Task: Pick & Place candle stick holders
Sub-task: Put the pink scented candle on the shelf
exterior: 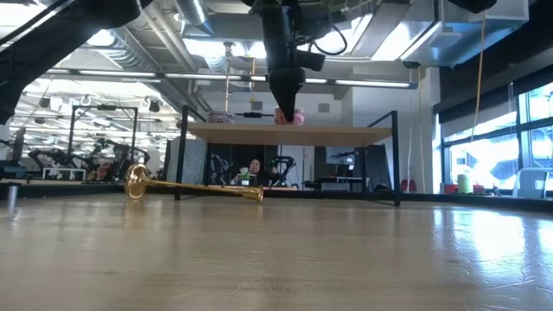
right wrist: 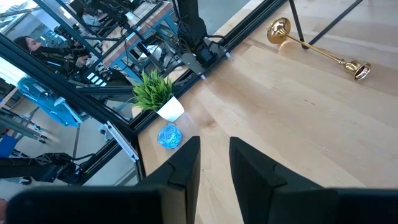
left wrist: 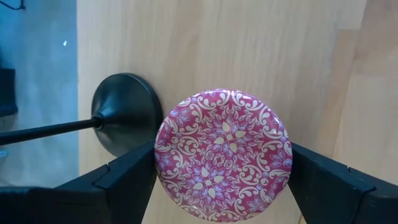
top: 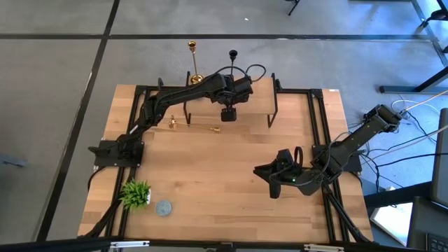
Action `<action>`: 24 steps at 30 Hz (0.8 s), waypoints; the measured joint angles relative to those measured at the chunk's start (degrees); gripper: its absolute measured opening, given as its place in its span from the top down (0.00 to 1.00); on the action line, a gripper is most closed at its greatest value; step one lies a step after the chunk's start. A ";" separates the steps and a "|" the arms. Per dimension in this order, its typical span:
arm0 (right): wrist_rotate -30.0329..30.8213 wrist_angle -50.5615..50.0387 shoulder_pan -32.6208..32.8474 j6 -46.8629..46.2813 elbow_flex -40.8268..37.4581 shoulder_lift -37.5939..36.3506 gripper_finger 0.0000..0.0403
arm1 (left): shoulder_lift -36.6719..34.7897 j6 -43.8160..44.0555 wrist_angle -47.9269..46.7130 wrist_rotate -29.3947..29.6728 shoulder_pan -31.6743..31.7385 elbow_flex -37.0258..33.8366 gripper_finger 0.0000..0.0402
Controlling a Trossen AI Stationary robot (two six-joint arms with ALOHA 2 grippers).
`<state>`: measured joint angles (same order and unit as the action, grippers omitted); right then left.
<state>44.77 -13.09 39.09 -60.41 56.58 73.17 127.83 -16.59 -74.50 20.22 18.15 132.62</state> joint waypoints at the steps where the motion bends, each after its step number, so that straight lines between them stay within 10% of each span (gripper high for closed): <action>1: 0.00 0.00 0.00 0.01 0.00 0.00 0.78 | 0.00 0.23 0.00 0.00 0.00 0.00 0.19; 24: 0.02 0.01 0.00 0.21 0.00 0.00 0.78 | 0.00 -0.03 -0.62 0.67 0.44 0.00 0.01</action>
<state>44.80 -13.08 39.09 -60.20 56.58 73.17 127.83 -16.61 -75.11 20.89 18.59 132.62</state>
